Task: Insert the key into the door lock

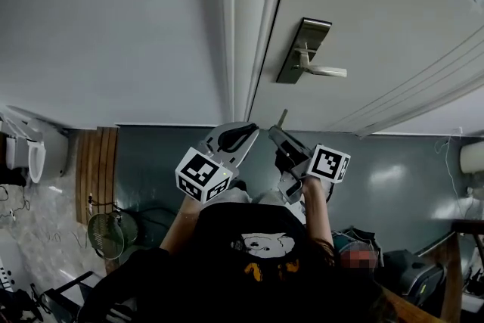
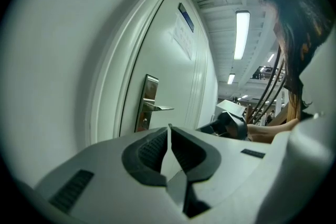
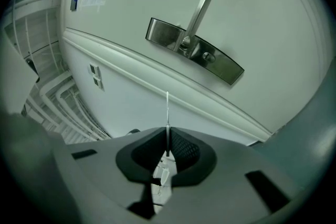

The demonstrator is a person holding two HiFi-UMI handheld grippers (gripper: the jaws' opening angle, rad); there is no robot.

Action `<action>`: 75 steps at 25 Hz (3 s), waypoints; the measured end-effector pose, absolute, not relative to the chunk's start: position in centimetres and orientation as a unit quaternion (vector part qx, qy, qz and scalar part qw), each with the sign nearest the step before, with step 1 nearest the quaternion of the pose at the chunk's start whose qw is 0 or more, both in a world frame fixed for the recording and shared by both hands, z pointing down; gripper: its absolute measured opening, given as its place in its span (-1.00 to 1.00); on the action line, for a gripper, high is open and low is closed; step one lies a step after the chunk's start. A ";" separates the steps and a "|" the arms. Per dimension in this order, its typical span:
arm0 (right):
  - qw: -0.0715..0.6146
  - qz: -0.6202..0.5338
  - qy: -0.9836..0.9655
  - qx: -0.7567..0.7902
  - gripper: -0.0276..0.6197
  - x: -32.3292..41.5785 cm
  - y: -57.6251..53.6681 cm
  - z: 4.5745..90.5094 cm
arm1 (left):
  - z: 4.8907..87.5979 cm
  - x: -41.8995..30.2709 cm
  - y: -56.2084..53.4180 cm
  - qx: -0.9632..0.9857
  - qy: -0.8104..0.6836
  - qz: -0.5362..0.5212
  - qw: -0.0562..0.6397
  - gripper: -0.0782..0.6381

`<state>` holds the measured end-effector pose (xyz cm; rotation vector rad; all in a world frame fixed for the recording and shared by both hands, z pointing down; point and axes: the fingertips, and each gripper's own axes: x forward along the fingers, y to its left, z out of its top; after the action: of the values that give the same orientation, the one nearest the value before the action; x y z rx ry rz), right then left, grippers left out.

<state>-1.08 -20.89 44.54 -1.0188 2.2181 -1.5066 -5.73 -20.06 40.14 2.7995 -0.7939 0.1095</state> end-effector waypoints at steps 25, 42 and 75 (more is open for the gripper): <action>0.196 -0.568 0.750 -0.276 -0.84 4.8 -31.0 46.6 | 39.8 1.4 -27.6 0.953 -0.285 0.033 0.099 -0.71; 0.203 -0.603 0.730 -0.250 -0.84 5.5 -34.3 50.5 | 40.5 1.5 -27.9 0.958 -0.268 0.030 0.094 -0.71; 0.287 -0.634 0.702 -0.154 -0.84 7.2 -34.7 48.7 | 40.4 1.7 -26.6 0.962 -0.258 0.048 0.077 -0.71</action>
<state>7.24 -34.67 48.74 -0.4127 1.8742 -1.6931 1.69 -26.63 40.40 2.8827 -0.7733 0.1443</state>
